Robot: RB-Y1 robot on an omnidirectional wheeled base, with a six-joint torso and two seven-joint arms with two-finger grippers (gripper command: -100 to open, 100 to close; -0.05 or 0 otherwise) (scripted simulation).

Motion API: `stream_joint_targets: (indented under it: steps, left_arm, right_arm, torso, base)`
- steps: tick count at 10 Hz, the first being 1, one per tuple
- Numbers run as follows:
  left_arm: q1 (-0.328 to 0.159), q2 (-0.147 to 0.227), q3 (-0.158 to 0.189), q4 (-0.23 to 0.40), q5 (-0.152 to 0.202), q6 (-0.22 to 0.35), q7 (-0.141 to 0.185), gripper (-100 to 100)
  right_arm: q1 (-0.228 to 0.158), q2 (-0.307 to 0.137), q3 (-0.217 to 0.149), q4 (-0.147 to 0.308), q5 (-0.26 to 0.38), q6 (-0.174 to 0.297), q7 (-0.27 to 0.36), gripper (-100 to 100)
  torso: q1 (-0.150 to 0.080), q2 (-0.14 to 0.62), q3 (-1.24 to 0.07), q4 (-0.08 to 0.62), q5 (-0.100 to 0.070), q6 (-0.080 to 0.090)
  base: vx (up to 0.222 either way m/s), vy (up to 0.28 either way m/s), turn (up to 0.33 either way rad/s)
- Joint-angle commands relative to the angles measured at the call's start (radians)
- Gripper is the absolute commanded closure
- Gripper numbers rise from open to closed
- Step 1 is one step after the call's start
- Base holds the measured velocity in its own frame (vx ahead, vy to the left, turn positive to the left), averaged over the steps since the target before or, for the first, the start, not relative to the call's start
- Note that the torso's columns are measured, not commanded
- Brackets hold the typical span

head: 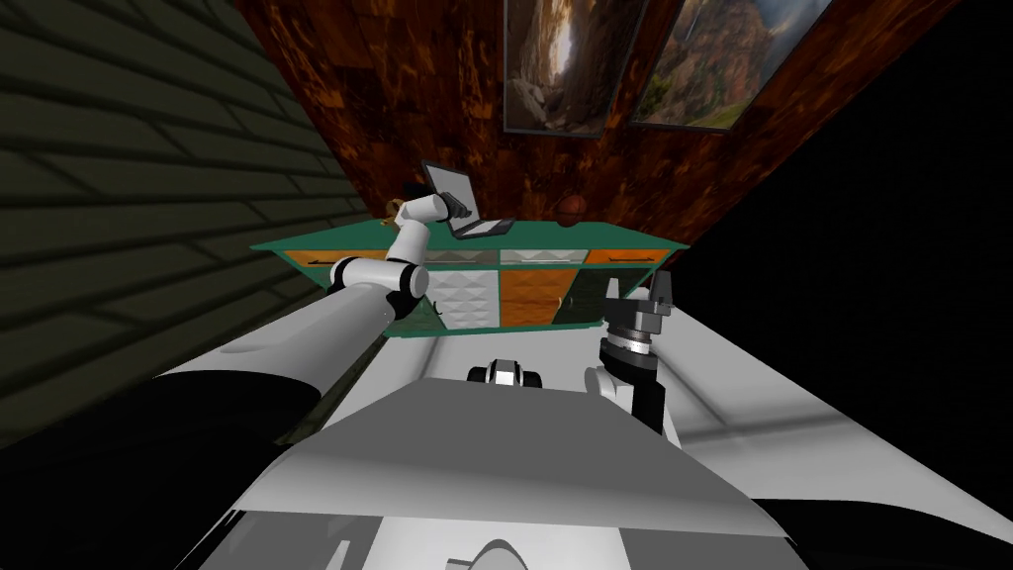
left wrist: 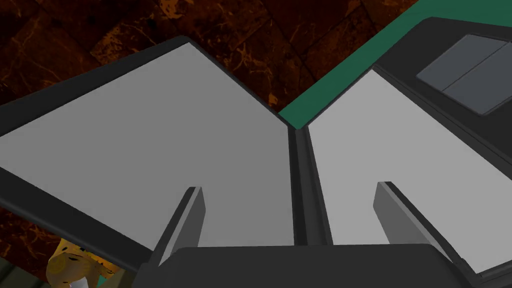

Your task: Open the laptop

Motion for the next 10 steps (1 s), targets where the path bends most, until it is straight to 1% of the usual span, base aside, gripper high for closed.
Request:
stream_joint_targets:
  steps: [1,2,5,6,8,9,10]
  left_arm:
    - [-0.007,0.000,0.029,0.009,0.040,0.032,0.046,-100]
    - [-0.010,0.000,0.040,0.012,0.054,0.043,0.062,-100]
    - [-0.019,0.000,0.073,0.021,0.100,0.077,0.112,-100]
    - [-0.022,-0.004,0.065,0.016,0.091,0.067,0.100,-100]
    - [-0.024,0.066,0.085,0.071,0.083,0.039,0.090,-100]
    - [-0.024,0.073,0.085,0.076,0.083,0.039,0.090,-100]
    - [-0.024,0.073,0.085,0.076,0.083,0.039,0.090,-100]
  right_arm:
    - [0.000,0.000,0.000,0.000,0.000,0.000,0.000,0]
    - [0.000,0.000,0.000,0.000,0.000,0.000,0.000,0]
    - [0.000,0.000,0.000,0.000,0.000,0.000,0.000,0]
    - [0.000,0.000,0.000,0.000,0.000,0.000,0.000,0]
    - [0.000,0.000,0.000,0.000,0.000,0.000,0.000,0]
    - [0.000,0.000,0.000,0.000,0.000,0.000,0.000,0]
    - [0.000,0.000,0.000,0.000,0.000,0.000,0.000,0]
  torso:
    - [-0.003,0.001,0.001,0.001,-0.001,0.000]
    - [-0.006,0.002,0.001,0.000,-0.002,-0.001]
    - [-0.001,0.000,0.000,-0.002,0.001,-0.003]
    - [0.002,0.000,0.000,-0.002,0.003,-0.005]
    - [-0.007,0.000,0.000,-0.001,-0.001,0.000]
    - [-0.009,0.002,0.002,0.000,-0.003,0.000]
    - [-0.009,0.002,0.002,0.001,-0.003,0.000]
  base:
    - [-0.008,0.170,0.008]
    - [0.018,0.150,-0.010]
    - [0.006,0.144,0.018]
    - [-0.006,0.065,-0.027]
    - [-0.055,0.033,-0.391]
    - [-0.059,0.026,-0.203]
    - [-0.028,0.013,-0.025]
